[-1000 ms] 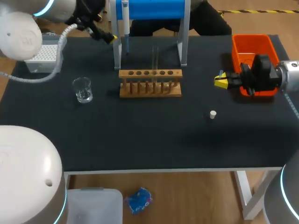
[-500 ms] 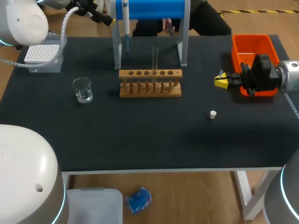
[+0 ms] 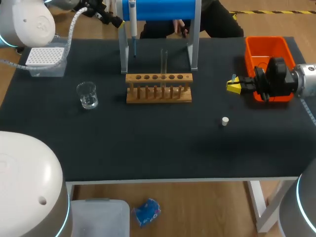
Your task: Invert the test tube, pick up the pipette, mount the tip to pipette, aspirate from beaker and dispense into the tube, eject the tip, return the pipette, and cap with the stopper.
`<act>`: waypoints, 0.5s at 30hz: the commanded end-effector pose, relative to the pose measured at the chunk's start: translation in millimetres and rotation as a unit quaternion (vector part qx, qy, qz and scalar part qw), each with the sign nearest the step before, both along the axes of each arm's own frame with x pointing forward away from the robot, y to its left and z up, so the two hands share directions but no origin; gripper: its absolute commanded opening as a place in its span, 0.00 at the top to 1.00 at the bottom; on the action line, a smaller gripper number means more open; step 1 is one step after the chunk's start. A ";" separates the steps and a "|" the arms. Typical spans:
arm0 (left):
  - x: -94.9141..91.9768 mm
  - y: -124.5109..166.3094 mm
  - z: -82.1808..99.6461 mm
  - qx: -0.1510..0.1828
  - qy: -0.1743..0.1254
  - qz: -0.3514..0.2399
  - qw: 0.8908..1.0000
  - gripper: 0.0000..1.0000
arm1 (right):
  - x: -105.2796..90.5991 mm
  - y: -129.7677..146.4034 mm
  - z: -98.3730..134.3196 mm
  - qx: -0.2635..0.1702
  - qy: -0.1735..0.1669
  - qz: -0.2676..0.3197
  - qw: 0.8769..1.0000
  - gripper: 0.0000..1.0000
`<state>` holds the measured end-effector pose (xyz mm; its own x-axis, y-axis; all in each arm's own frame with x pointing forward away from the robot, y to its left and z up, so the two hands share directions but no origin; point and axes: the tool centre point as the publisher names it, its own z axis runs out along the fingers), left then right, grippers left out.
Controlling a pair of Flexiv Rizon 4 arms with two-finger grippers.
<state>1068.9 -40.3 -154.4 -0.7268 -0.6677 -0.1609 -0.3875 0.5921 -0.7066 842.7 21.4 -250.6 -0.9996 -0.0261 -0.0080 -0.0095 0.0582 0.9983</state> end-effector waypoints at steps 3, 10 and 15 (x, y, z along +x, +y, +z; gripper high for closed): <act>-1.5 -26.0 -7.4 0.002 -0.005 0.051 0.999 0.00 | -1.1 -0.3 0.8 -0.001 0.000 -0.001 1.000 1.00; 6.4 -46.0 -10.3 -0.021 -0.014 0.107 0.994 0.00 | -1.1 -0.3 0.8 -0.001 0.000 -0.001 1.000 1.00; 11.4 -59.0 -9.9 -0.018 -0.014 0.120 0.992 0.00 | -1.1 -0.3 0.8 -0.001 0.000 -0.001 1.000 1.00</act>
